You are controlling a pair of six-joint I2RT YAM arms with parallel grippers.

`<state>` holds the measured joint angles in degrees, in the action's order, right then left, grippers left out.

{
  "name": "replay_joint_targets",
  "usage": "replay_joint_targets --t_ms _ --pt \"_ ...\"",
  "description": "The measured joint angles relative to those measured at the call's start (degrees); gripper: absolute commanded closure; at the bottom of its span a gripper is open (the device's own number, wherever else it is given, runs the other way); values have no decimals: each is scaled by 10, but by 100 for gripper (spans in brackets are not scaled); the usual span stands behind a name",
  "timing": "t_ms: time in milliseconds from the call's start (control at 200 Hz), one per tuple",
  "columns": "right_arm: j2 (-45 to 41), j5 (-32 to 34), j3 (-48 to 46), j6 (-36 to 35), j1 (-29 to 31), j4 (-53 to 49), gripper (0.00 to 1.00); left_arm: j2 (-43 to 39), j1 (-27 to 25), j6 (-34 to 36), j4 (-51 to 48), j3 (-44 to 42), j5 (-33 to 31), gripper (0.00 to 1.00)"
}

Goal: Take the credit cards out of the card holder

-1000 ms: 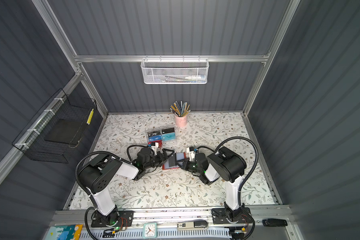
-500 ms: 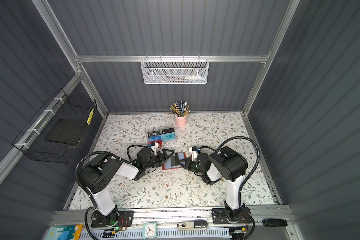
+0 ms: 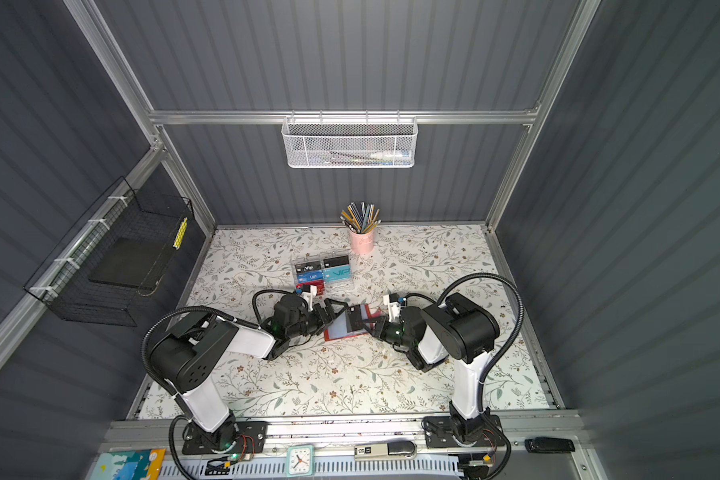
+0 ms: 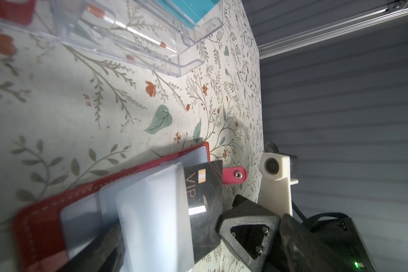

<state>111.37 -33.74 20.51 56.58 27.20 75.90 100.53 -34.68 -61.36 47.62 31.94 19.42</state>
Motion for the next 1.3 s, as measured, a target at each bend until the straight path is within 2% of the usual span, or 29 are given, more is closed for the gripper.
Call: replay_joint_targets --t_ms 370,635,775,936,1086,1296 --pt "-37 0 -13 -7 -15 -15 100 -90 0 80 -198 19 -52 0" --pt "-115 1 -4 -47 -15 -115 100 -140 0 145 -341 73 -88 0" --pt "-172 10 21 -89 -12 -223 100 -174 0 180 -412 101 -116 0" --pt "-249 49 97 -163 14 -411 100 -225 0 224 -503 136 -169 0" --pt "-296 80 214 -249 31 -592 100 -282 0 263 -576 170 -231 0" --pt "-284 105 412 -381 31 -816 100 -344 0 289 -616 169 -292 0"
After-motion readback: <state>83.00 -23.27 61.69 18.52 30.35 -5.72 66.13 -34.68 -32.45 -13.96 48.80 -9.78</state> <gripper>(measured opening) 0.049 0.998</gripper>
